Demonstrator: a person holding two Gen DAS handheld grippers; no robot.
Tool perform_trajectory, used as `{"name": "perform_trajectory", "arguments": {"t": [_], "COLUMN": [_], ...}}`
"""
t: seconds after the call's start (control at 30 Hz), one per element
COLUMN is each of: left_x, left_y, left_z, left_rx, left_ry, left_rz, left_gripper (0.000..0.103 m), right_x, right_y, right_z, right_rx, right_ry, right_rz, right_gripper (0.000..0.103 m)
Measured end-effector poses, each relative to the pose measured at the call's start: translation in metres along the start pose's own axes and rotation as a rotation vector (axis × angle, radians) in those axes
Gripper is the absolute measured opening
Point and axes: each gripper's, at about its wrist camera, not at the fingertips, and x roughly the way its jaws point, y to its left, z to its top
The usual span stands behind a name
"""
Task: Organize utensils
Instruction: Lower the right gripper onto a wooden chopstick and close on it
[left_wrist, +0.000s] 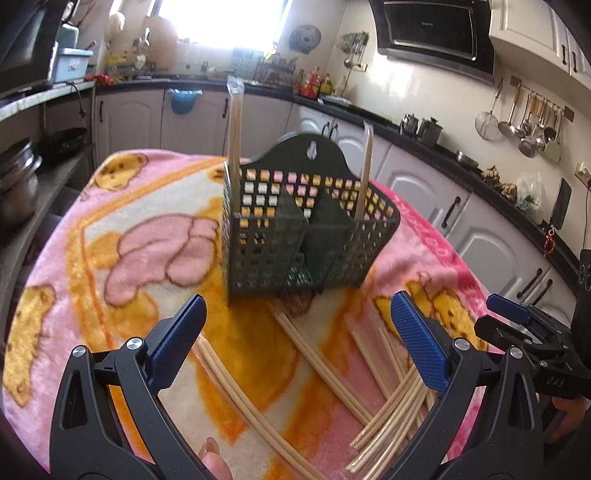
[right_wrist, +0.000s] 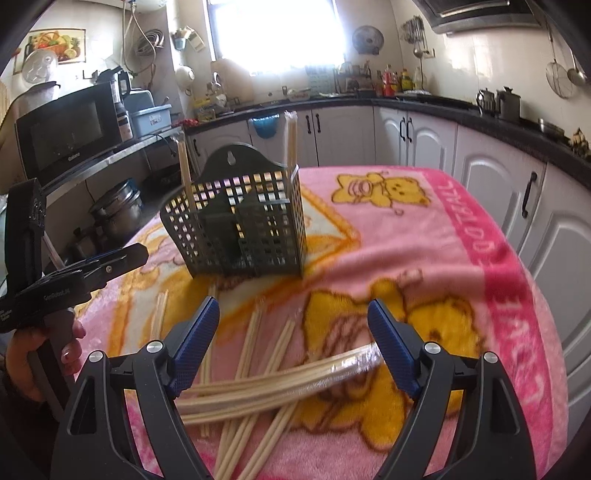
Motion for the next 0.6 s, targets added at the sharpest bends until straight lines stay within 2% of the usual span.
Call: {"name": "perform_trajectory", "arguments": {"t": [0.17, 0.3, 0.4, 0.6], "left_x": [0.015, 0.026, 0.034, 0.045], "left_y": [0.001, 0.002, 0.001, 0.001], "left_z": [-0.010, -0.016, -0.021, -0.025], "left_rx": [-0.023, -0.044, -0.046, -0.049], "left_ry": [0.057, 0.103, 0.134, 0.170], "left_rz": [-0.020, -0.033, -0.034, -0.037], "left_gripper": [0.082, 0.068, 0.061, 0.060], "right_x": [0.003, 0.008, 0.015, 0.032], "right_y": [-0.007, -0.016, -0.025, -0.049], "right_z": [-0.013, -0.022, -0.030, -0.039], "right_rx": [0.028, 0.069, 0.117, 0.255], "right_ry": [0.028, 0.053, 0.091, 0.141], "right_rz": [-0.008, -0.013, -0.014, 0.000], "right_gripper": [0.080, 0.079, 0.072, 0.061]}}
